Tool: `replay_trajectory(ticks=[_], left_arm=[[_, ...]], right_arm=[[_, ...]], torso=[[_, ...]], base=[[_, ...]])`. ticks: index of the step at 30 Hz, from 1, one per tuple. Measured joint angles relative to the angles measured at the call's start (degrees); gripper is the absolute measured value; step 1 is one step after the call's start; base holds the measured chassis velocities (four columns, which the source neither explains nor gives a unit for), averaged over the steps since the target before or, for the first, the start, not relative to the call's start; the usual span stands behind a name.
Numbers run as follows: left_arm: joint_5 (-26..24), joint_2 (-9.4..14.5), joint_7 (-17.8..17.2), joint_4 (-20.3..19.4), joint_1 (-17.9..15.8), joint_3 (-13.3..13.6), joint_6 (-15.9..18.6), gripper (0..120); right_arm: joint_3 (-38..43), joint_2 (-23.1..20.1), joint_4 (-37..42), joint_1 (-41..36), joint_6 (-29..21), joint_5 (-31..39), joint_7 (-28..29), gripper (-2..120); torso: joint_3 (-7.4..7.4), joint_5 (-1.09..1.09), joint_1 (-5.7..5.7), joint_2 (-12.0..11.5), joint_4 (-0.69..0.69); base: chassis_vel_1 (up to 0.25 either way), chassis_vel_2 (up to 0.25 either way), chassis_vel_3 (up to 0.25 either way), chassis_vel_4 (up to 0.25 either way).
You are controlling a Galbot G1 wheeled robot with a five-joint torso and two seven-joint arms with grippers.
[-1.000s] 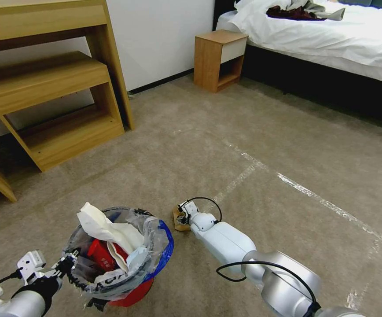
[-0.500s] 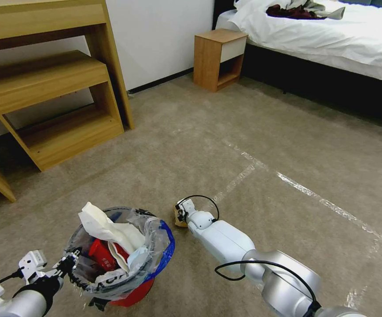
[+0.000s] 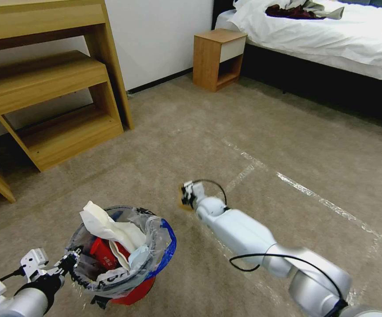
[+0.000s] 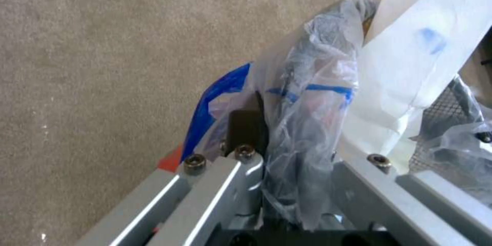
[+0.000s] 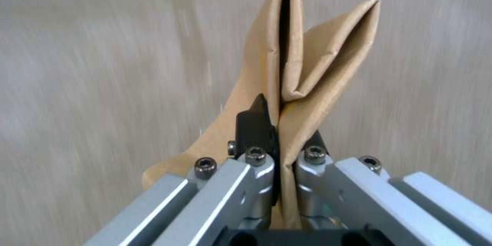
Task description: Pick up the trash bin and place the garbage on the floor into it.
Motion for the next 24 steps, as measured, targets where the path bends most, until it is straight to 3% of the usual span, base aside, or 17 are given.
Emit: replay_trajectory(ticks=[2,3,7,11,15,19,24], left_arm=[[-0.15,0.02,-0.04,-0.06,-0.05,-0.03,0.0,0],[-0.15,0.02,-0.04,-0.06,-0.05,-0.03,0.0,0],[-0.16,-0.15,-0.05,-0.11,-0.25,0.07,0.0,0],[-0.17,-0.2,-0.02,-0.03,-0.63,0.3,0.0,0],[0.17,-0.28,0.05,0.46,-1.1,1.1,0.01,0],[0.63,-0.85,0.15,0.55,-1.27,1.32,0.01,0],[1.07,-1.85,0.26,0.54,-1.68,1.46,0.02,0]], right_arm=[[1.76,-2.34,4.92,1.74,9.1,2.4,-4.92,0],[1.76,-2.34,4.92,1.74,9.1,2.4,-4.92,0],[5.22,-7.15,16.82,2.87,23.18,8.25,-12.23,0],[8.02,-9.94,23.4,2.39,26.32,9.7,-15.03,0],[10.58,-15.81,33.32,1.26,28.72,13.23,-18.19,0],[9.08,-19.99,42.14,-0.05,29.08,16.66,-21.28,0],[4.81,-21.49,48.34,-1.7,28.76,17.42,-25.83,0]], torso=[[0.0,0.01,0.0,0.0,0.0],[0.0,0.01,0.0,0.0,0.0],[0.0,0.0,0.0,0.0,0.01],[-0.01,0.01,0.0,0.0,0.0],[0.0,0.01,0.0,0.0,-0.03],[-0.01,0.01,0.0,0.0,-0.01],[-0.01,0.0,0.0,0.01,0.0]], base=[[0.0,0.0,0.0,0.0],[0.0,0.0,0.0,0.0],[0.0,0.0,0.0,0.0],[0.0,0.0,0.0,0.0],[0.0,0.0,0.0,0.0],[0.0,0.0,0.0,0.0],[0.0,0.0,0.0,0.0]])
